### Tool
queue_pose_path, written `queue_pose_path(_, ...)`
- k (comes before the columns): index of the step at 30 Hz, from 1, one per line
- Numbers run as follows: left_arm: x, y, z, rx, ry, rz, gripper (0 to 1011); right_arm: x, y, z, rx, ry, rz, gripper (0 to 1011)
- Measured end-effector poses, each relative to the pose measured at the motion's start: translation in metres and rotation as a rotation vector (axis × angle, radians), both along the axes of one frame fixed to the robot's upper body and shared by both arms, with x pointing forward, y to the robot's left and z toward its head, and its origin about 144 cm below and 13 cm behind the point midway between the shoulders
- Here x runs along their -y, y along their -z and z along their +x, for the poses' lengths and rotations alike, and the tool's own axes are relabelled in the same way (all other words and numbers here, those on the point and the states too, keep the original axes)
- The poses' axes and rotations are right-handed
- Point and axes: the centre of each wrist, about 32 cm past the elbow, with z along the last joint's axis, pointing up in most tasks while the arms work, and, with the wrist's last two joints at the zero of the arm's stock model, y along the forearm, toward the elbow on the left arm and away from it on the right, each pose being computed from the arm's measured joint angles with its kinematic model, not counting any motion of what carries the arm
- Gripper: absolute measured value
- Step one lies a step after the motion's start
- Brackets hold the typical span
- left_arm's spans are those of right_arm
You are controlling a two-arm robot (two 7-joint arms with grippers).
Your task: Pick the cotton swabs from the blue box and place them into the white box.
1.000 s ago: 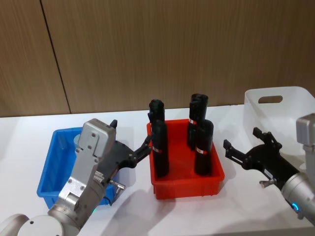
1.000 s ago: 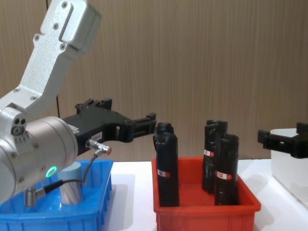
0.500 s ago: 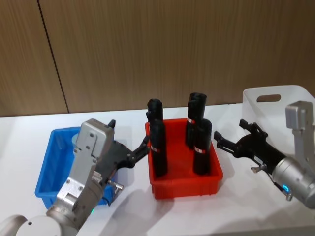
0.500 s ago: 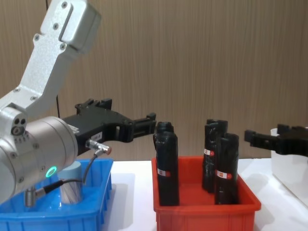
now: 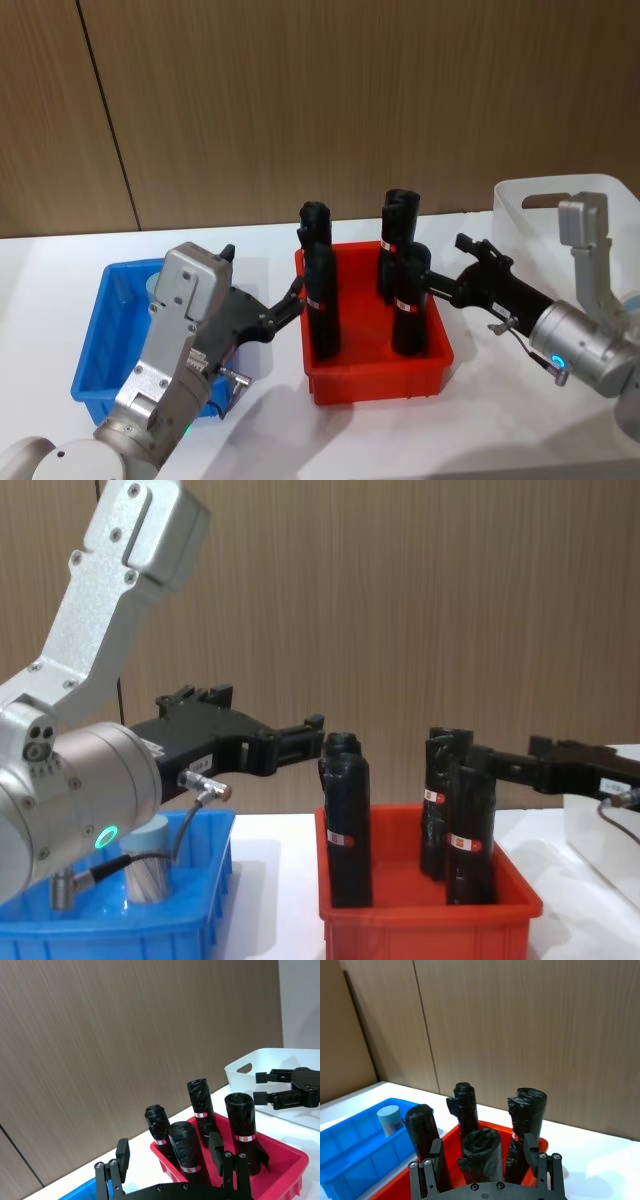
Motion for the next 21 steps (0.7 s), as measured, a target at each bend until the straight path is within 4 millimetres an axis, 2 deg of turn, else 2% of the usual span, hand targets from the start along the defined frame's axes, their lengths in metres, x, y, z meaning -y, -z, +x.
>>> queue_pose_path(21,0.0,0.0,0.0,0.0,0.0,0.0,999,-0.008,0.008,0.026,-0.005,-0.11,0.032,1001)
